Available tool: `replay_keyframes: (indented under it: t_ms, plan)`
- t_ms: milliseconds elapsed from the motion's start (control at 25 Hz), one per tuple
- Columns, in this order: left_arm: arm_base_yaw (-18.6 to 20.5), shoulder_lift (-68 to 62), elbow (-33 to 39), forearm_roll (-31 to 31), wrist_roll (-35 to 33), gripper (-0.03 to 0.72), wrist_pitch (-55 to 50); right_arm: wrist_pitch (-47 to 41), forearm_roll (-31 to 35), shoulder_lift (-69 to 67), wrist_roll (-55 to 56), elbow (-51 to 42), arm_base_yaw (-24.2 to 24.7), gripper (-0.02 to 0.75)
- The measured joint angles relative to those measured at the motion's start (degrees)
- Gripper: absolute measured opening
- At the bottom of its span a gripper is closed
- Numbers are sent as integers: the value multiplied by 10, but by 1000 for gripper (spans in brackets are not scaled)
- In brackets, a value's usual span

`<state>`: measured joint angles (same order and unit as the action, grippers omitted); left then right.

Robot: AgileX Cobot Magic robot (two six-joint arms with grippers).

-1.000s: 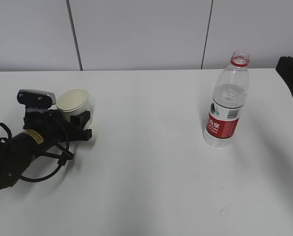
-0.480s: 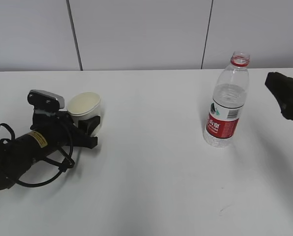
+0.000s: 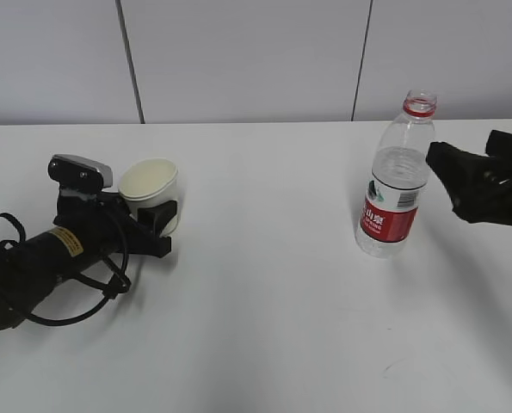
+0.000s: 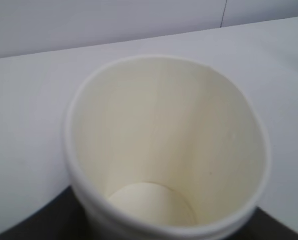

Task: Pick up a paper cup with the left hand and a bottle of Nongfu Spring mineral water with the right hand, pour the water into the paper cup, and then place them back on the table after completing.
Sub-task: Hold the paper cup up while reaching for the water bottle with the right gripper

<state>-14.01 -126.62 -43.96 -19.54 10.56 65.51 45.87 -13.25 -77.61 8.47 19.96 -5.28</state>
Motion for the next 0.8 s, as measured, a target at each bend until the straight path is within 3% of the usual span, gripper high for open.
replay_keyframes:
  t_ms: [800]
  plan:
    - [0,0,0,-25,1,368,0,102,-6,-154,25,29,0,596]
